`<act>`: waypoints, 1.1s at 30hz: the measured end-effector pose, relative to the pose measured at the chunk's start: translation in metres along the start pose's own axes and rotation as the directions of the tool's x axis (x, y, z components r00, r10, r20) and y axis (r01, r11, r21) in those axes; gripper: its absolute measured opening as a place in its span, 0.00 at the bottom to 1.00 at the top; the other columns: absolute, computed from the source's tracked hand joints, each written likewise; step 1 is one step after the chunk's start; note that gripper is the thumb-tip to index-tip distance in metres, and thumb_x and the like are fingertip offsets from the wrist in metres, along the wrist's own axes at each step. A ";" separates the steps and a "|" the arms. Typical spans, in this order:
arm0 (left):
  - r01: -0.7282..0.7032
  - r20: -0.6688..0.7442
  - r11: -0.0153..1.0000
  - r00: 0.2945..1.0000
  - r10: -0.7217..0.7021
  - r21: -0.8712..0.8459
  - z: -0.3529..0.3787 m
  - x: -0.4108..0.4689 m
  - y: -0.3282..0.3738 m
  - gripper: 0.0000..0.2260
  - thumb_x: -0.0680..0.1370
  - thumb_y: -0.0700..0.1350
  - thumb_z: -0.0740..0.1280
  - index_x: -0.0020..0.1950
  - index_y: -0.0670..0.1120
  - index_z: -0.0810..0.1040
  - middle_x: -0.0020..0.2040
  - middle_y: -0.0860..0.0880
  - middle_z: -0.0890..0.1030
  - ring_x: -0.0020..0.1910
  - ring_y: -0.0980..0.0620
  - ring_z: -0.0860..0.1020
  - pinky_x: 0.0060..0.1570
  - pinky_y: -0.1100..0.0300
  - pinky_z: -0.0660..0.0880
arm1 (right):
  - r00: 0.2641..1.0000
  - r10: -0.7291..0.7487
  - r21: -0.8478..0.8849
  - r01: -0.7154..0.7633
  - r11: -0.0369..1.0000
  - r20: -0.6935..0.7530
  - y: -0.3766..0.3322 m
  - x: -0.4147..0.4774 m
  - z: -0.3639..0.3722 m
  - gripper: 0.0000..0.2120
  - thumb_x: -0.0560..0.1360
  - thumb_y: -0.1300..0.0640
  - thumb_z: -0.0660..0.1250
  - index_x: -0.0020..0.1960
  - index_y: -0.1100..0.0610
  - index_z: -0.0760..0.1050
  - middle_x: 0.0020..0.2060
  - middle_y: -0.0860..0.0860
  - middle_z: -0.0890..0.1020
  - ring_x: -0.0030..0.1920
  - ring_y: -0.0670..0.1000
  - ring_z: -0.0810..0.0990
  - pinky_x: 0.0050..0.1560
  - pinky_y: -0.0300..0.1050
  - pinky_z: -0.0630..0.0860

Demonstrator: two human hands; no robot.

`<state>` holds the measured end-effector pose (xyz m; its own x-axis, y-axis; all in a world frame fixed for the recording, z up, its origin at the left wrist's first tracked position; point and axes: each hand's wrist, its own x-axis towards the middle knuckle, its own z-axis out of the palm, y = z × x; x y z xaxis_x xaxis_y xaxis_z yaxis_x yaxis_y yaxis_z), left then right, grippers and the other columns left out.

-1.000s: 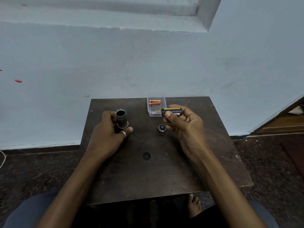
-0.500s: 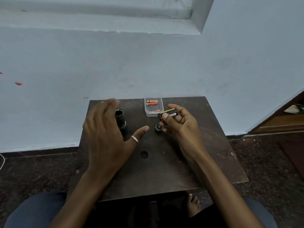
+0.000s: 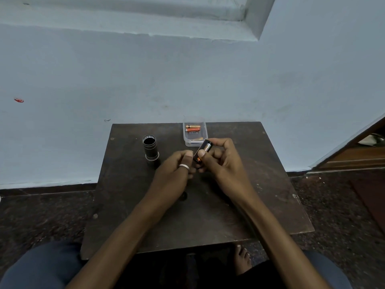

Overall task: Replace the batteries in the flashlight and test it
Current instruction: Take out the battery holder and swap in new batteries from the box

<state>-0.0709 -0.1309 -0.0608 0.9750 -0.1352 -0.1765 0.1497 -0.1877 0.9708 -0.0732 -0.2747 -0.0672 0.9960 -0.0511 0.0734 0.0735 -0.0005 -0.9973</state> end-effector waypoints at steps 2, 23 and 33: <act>0.120 0.100 0.970 0.990 -0.101 -0.210 0.002 0.001 0.005 0.11 0.83 0.47 0.58 0.52 0.50 0.80 0.46 0.50 0.84 0.48 0.53 0.81 0.53 0.57 0.79 | 1.000 -0.017 -0.018 0.017 1.000 -0.011 0.000 0.000 0.001 0.13 0.79 0.65 0.68 0.62 0.59 0.70 0.39 0.61 0.80 0.40 0.54 0.81 0.43 0.52 0.79; 0.227 0.147 0.851 0.973 -0.178 -0.474 -0.005 0.003 0.005 0.08 0.81 0.42 0.64 0.51 0.37 0.79 0.43 0.45 0.86 0.43 0.53 0.84 0.48 0.59 0.82 | 0.939 -0.336 -0.547 0.318 0.774 0.071 -0.003 -0.013 -0.001 0.27 0.72 0.62 0.74 0.69 0.58 0.72 0.59 0.48 0.80 0.55 0.45 0.81 0.56 0.41 0.79; 0.214 0.061 0.898 0.976 -0.207 -0.385 -0.005 0.007 -0.003 0.12 0.80 0.43 0.66 0.52 0.33 0.79 0.50 0.36 0.84 0.47 0.44 0.84 0.53 0.50 0.81 | 0.929 -0.329 -0.692 0.350 0.632 0.170 0.001 -0.014 -0.002 0.31 0.73 0.55 0.73 0.73 0.57 0.67 0.64 0.50 0.80 0.58 0.47 0.80 0.60 0.36 0.75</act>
<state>-0.0642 -0.1262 -0.0645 0.9110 -0.1530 -0.3830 0.4066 0.1768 0.8964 -0.0873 -0.2761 -0.0690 0.9098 0.1227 0.3965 0.3600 -0.7090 -0.6065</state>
